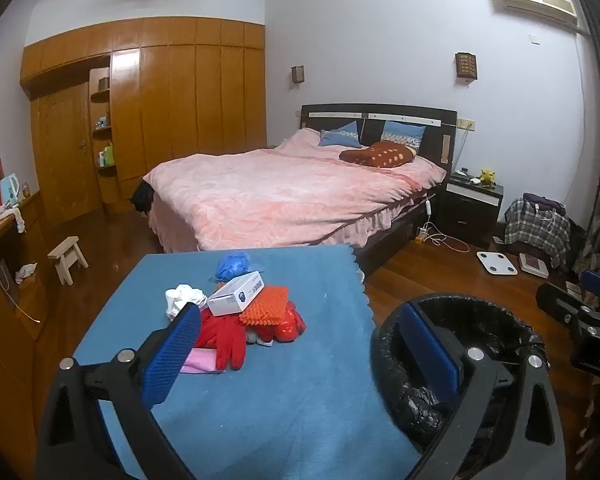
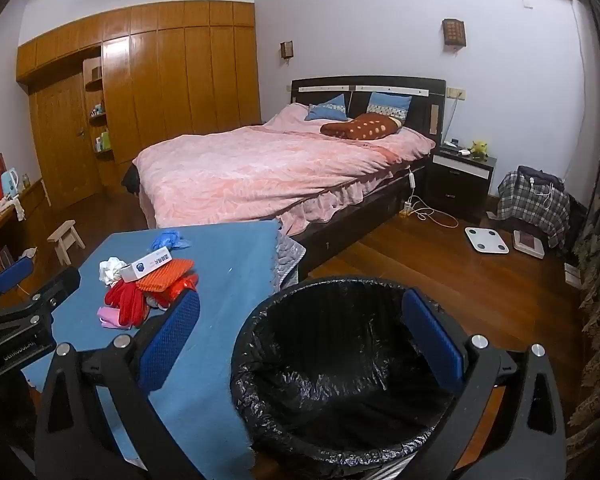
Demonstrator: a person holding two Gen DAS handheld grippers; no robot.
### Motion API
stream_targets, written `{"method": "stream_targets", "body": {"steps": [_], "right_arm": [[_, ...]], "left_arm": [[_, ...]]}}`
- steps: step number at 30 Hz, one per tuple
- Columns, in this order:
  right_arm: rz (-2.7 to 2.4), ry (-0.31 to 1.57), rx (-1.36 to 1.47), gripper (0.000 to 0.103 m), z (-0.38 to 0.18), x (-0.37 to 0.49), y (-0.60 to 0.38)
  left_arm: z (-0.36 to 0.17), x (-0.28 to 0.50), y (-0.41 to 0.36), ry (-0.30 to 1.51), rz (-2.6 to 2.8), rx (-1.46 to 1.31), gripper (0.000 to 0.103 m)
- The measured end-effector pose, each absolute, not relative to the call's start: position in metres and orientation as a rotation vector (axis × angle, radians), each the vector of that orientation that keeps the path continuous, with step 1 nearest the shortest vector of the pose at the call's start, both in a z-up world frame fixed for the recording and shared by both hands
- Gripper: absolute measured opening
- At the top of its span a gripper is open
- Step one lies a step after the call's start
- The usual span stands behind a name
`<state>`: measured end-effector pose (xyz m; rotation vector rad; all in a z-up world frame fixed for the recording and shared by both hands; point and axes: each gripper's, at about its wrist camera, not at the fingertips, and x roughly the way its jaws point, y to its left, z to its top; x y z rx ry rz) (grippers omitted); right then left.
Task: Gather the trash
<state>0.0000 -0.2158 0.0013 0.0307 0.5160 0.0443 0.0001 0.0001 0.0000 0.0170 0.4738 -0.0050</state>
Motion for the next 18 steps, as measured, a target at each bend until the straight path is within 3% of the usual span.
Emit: {"method": "stream_targets", "body": {"steps": [18], "right_arm": [[0.042, 0.526, 0.025, 0.098, -0.0004, 0.0022, -0.2146]], "left_arm": [[-0.0043, -0.0011, 0.0068, 0.477, 0.002, 0.016, 0.097]]}}
